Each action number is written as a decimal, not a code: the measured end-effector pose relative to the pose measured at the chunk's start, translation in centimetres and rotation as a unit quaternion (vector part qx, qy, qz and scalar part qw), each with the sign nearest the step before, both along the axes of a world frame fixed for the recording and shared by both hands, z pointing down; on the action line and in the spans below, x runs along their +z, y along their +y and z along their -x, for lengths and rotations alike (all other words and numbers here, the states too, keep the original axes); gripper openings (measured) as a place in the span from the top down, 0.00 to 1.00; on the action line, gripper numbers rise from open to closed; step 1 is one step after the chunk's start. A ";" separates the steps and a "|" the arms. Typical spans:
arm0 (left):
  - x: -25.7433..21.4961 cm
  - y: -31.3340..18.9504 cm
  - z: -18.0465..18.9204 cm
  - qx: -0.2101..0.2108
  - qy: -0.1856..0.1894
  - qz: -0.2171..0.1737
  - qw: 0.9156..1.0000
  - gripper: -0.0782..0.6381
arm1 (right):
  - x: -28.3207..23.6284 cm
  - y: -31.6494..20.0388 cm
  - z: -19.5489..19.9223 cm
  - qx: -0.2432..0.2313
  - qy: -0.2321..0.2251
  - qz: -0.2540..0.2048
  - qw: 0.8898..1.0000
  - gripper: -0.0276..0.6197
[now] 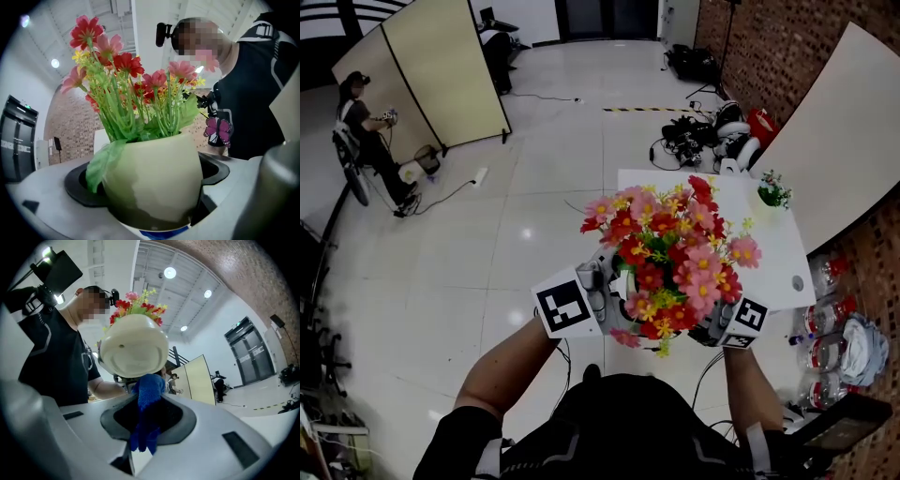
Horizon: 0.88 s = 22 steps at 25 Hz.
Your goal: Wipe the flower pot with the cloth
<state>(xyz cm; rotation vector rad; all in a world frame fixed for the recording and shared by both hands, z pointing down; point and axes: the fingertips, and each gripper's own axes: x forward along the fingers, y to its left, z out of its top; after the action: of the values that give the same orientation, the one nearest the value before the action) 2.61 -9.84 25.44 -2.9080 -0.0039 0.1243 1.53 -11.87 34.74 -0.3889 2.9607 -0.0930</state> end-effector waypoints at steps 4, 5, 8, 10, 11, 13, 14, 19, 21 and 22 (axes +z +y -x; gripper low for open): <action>-0.3 -0.1 0.1 0.006 0.001 -0.001 1.000 0.08 | -1.0 -2.3 1.3 0.025 -0.001 -0.002 1.000 0.85; -0.3 -0.1 0.1 0.006 0.001 -0.001 1.000 0.08 | -1.4 -2.6 1.9 0.026 -0.003 -0.006 1.000 0.85; -0.3 -0.1 0.1 0.005 0.001 -0.001 1.000 0.08 | -2.8 -3.0 3.3 0.021 -0.022 -0.014 0.999 0.85; -0.4 0.0 0.0 0.003 0.004 -0.004 1.000 0.08 | -3.4 -2.8 3.6 0.012 -0.028 -0.019 0.999 0.85; -0.4 0.0 0.1 0.001 0.005 -0.003 1.000 0.08 | -3.5 -2.4 3.6 0.005 -0.028 -0.022 0.999 0.85; -0.5 0.0 0.1 -0.001 0.004 -0.001 1.000 0.08 | -4.4 -1.1 4.1 -0.017 -0.025 -0.032 0.999 0.85; -0.6 0.0 0.2 -0.002 0.004 -0.001 1.000 0.08 | -5.4 -0.2 4.7 -0.033 -0.022 -0.041 0.998 0.85; -0.6 -0.1 0.2 -0.011 0.010 0.006 1.000 0.08 | -3.6 2.9 4.0 -0.071 0.010 -0.052 0.996 0.85; -0.4 -0.2 0.2 -0.015 0.008 0.006 1.000 0.08 | -3.0 3.8 3.4 -0.080 0.014 -0.051 0.995 0.85; -0.3 -0.2 0.2 -0.017 0.006 0.006 1.000 0.08 | -3.0 4.2 3.2 -0.085 0.015 -0.050 0.995 0.85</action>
<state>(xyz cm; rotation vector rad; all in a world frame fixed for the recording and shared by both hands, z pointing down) 2.36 -10.07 25.13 -2.9171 0.0481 0.1371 -1.68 -7.64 31.76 -0.1269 3.0065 0.0407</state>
